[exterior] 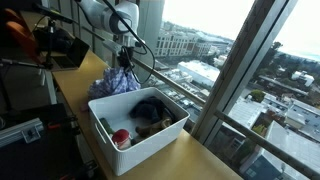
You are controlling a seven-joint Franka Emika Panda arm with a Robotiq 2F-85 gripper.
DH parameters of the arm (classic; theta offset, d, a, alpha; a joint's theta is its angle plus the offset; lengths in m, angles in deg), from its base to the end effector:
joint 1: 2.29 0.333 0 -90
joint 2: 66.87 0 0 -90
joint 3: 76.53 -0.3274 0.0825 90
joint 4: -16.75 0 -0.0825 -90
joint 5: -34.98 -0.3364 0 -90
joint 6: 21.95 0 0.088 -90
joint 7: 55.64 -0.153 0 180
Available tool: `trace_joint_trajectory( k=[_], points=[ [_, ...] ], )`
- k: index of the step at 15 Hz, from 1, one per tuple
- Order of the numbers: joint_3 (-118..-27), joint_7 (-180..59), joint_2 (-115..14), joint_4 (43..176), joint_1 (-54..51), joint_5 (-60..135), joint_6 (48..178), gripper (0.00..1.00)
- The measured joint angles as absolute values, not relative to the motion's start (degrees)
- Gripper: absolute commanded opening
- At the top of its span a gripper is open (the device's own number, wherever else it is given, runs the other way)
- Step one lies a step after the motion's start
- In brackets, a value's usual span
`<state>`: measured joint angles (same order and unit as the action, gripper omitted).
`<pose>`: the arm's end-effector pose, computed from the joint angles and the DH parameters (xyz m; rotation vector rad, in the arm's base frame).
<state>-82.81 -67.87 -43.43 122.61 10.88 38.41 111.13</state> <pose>0.5838 0.1983 0.3058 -3.1135 -0.2417 -0.1045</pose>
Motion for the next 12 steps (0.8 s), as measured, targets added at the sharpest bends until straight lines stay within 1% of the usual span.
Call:
trace_joint_trajectory(
  k=[1,3,7,8,12],
  points=[
    [-82.83,-67.72,-43.58,122.75,10.88,38.09,110.66,0.53],
    [-82.88,-67.39,-44.06,122.99,10.88,37.77,109.87,0.66],
    [-82.92,-67.12,-45.75,122.97,10.64,37.48,108.21,0.95],
    [-82.9,-67.12,-46.23,122.95,10.35,37.48,107.9,0.99],
    [-82.35,-65.93,-47.61,122.9,7.28,37.48,106.38,1.0]
  ],
)
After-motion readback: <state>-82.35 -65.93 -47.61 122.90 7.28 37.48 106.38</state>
